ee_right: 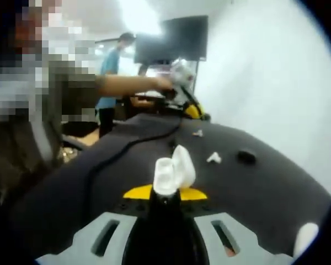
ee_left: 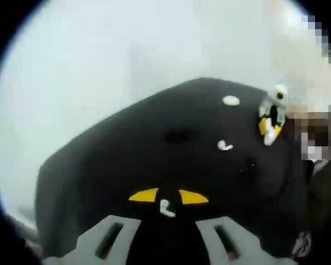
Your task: Pick up three earphones and place each one into its charging case using tactile feedback, ensure that each earphone is properly inserted and securely positioned inside the case.
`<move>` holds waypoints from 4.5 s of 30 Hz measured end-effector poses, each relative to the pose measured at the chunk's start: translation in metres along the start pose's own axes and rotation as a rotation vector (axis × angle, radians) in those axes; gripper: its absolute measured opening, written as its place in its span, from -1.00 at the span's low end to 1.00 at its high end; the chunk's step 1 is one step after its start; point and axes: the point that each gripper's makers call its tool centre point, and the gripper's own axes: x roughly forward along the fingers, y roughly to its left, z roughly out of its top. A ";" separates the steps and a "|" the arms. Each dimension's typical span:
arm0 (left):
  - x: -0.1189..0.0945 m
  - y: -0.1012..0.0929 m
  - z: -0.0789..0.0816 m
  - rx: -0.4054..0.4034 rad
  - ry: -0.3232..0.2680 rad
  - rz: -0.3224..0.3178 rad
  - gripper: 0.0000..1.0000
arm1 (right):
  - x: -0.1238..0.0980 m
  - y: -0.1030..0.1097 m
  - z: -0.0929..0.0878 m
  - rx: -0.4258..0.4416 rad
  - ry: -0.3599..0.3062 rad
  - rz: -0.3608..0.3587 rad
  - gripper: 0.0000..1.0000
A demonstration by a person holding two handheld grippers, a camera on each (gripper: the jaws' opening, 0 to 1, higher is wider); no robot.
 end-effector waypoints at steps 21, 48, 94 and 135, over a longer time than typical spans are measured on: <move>0.027 -0.028 0.024 -0.072 -0.204 -0.041 -0.79 | -0.002 0.004 0.000 0.004 0.000 0.007 -0.65; 0.186 -0.216 0.111 0.179 -0.027 -0.404 -0.51 | 0.002 0.000 -0.002 -0.009 0.004 0.007 -0.65; 0.079 -0.155 0.085 0.360 -0.191 -0.205 -0.82 | 0.000 0.001 -0.002 -0.018 -0.001 0.011 -0.65; 0.065 -0.262 0.065 1.238 -0.282 -0.187 -0.78 | 0.000 0.000 -0.003 -0.011 0.000 0.012 -0.65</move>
